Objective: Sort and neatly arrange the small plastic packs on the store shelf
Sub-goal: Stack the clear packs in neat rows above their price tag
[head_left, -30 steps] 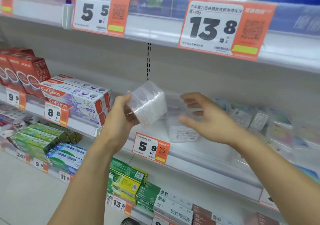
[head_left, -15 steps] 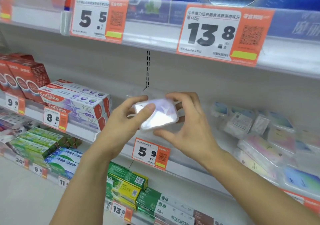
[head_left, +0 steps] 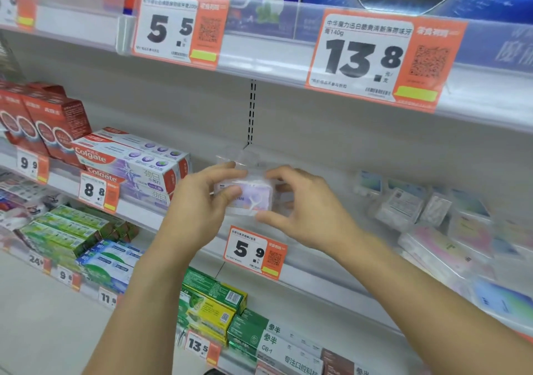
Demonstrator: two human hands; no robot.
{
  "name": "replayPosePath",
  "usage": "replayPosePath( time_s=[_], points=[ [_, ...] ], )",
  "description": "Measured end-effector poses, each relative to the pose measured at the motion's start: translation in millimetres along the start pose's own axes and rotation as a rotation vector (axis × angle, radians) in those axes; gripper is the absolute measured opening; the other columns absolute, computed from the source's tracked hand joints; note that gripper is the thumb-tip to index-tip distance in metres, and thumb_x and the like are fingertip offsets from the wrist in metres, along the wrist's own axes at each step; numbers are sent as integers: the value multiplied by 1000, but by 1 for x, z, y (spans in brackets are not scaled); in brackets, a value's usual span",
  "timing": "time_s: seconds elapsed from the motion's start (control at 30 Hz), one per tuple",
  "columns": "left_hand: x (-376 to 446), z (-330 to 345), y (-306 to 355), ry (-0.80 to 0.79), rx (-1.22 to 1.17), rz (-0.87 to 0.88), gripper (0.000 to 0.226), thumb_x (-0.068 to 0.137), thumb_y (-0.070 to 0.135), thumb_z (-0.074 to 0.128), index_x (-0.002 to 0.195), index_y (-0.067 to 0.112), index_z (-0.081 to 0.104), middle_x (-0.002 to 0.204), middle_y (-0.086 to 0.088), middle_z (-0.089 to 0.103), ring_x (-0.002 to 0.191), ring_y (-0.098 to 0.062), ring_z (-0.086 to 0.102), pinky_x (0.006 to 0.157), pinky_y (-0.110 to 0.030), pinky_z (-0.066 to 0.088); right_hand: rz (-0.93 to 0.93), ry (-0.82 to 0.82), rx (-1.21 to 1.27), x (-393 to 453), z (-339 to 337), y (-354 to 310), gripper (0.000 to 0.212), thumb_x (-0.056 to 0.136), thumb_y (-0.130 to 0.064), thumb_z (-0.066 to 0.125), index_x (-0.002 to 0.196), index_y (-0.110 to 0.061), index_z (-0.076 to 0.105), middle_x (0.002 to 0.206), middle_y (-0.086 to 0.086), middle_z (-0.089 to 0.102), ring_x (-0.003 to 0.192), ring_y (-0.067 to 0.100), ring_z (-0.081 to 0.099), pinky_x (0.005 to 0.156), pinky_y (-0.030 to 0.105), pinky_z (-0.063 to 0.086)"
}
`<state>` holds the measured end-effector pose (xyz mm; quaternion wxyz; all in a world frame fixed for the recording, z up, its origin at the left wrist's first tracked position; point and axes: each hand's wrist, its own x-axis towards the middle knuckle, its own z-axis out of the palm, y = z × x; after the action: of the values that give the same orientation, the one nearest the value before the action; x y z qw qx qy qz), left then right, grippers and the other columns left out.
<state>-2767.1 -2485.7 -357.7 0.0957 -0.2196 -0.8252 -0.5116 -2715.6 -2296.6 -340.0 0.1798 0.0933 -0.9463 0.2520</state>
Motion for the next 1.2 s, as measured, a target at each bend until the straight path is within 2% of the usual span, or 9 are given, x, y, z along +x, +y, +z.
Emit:
replayPosePath(
  time_s=[0.1, 0.27, 0.37, 0.5, 0.67, 0.77, 0.93, 1.07, 1.2],
  points=[
    [2, 9, -13, 50, 5, -69, 29, 89, 0, 63, 108, 20, 73, 135, 5, 59, 125, -9, 54, 104, -21, 40, 95, 30, -343, -5, -7, 7, 69, 77, -58, 67, 138, -32, 48, 132, -2, 57, 122, 24, 53, 100, 37, 44],
    [4, 15, -23, 55, 98, -93, 27, 88, 1, 65, 109, 17, 72, 135, 4, 57, 123, -13, 53, 102, -25, 39, 478, -116, -304, -19, 1, 27, 82, 67, -69, 69, 137, -33, 44, 130, 0, 43, 111, 24, 57, 92, 32, 49],
    [4, 15, -25, -16, 210, -123, 24, 89, 6, 66, 109, 18, 68, 137, 2, 53, 124, -21, 52, 102, -31, 40, 563, -43, 51, -15, -7, 40, 64, 60, -47, 78, 119, -31, 60, 120, -6, 56, 100, 18, 61, 82, 25, 48],
    [3, 14, -15, -53, 288, -97, 33, 88, 19, 68, 120, 22, 62, 139, 5, 47, 129, -18, 44, 96, -22, 28, 773, -29, 887, -13, -25, 48, 30, 79, -36, 67, 102, -16, 71, 98, 6, 68, 86, 25, 67, 71, 40, 57],
    [1, 19, -1, -48, 286, 26, 36, 85, 23, 68, 121, 24, 63, 140, 5, 49, 134, -16, 33, 102, -22, 22, 757, -129, 1298, -9, -30, 54, 56, 72, -34, 56, 123, -11, 62, 112, 14, 59, 101, 32, 54, 80, 42, 48],
    [-4, 18, 13, -31, 65, 37, 41, 85, 18, 65, 124, 27, 60, 130, 15, 54, 124, -3, 42, 101, -18, 31, 732, -55, 1231, -5, -31, 51, 41, 76, -35, 67, 110, -13, 64, 110, 11, 60, 99, 29, 56, 83, 41, 46],
    [-14, 36, 34, -136, -240, -16, 76, 72, 54, 75, 138, 39, 39, 130, 15, 51, 115, -1, 55, 91, -21, 48, 661, -84, 892, -6, -33, 35, 50, 88, -61, 56, 109, -19, 74, 103, -1, 78, 97, 16, 73, 87, 38, 57],
    [-10, 40, 30, -23, -268, -98, 56, 76, 46, 76, 127, 33, 56, 126, 8, 56, 106, -1, 62, 86, -27, 57, 593, -84, 909, -12, -39, 24, 42, 99, -47, 47, 95, -17, 77, 84, -1, 76, 76, 13, 72, 78, 36, 59],
    [-10, 36, 30, -21, -277, 28, 54, 65, 28, 88, 115, 27, 66, 122, 8, 55, 109, -5, 60, 92, -24, 54, 633, -164, 947, -14, -48, 28, 55, 88, -62, 55, 110, -15, 74, 101, 7, 75, 93, 28, 74, 83, 47, 59]
  ],
)
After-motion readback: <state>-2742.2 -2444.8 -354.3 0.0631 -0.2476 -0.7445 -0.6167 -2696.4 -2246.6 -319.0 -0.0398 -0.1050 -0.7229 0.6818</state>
